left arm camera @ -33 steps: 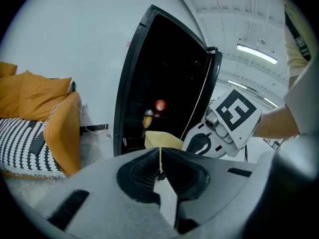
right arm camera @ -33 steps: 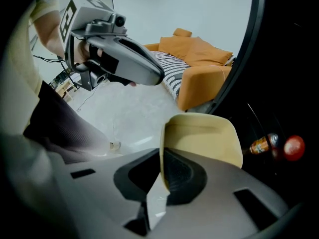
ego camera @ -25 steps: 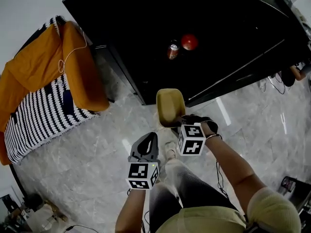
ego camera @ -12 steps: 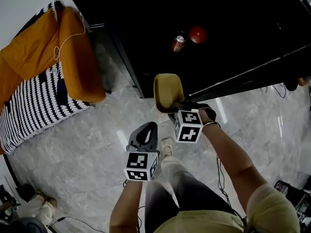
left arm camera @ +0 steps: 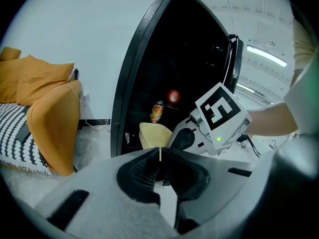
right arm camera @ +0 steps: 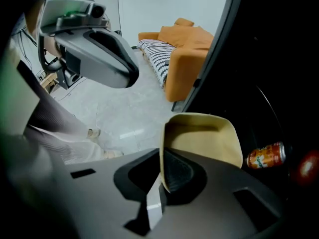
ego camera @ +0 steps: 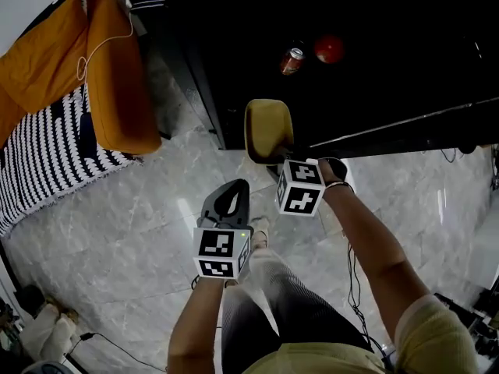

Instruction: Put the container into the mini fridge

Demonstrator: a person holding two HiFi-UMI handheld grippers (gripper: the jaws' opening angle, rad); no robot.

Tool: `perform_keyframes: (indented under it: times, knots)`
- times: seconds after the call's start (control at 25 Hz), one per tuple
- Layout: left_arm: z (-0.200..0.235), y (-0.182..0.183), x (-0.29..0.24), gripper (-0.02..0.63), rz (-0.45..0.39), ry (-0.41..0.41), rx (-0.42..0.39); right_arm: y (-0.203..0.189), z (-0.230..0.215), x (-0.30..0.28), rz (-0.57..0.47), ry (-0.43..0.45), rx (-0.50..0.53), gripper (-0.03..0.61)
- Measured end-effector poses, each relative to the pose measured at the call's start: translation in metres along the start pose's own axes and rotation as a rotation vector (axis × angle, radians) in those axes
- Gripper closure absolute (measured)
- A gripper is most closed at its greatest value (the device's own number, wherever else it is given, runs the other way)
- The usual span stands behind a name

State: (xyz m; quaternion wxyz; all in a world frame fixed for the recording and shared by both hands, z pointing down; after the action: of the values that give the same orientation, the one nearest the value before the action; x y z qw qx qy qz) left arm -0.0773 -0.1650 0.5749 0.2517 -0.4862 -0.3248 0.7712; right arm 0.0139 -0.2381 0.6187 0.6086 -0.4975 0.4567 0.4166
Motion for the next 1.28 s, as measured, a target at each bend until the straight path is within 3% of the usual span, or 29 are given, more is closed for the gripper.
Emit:
perform_keyframes:
  times: [1.28]
  knots:
    - [0.025, 0.006, -0.062, 0.584, -0.032, 0.009, 0.003, 0.017, -0.098, -0.037, -0.03, -0.186, -0.007, 0.546]
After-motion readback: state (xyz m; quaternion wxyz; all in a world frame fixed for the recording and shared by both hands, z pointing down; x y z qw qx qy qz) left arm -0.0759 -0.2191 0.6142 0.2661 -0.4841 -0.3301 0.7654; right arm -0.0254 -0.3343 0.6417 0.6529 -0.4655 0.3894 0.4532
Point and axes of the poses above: the fingertips, and each gripper's own axes: x backward along the fingers, z to its left, y out of its top, the point moved 6 cm from there along x, backward along the fingers, and after that the axes turned 5 degrees about z, right-handed, at the moved point
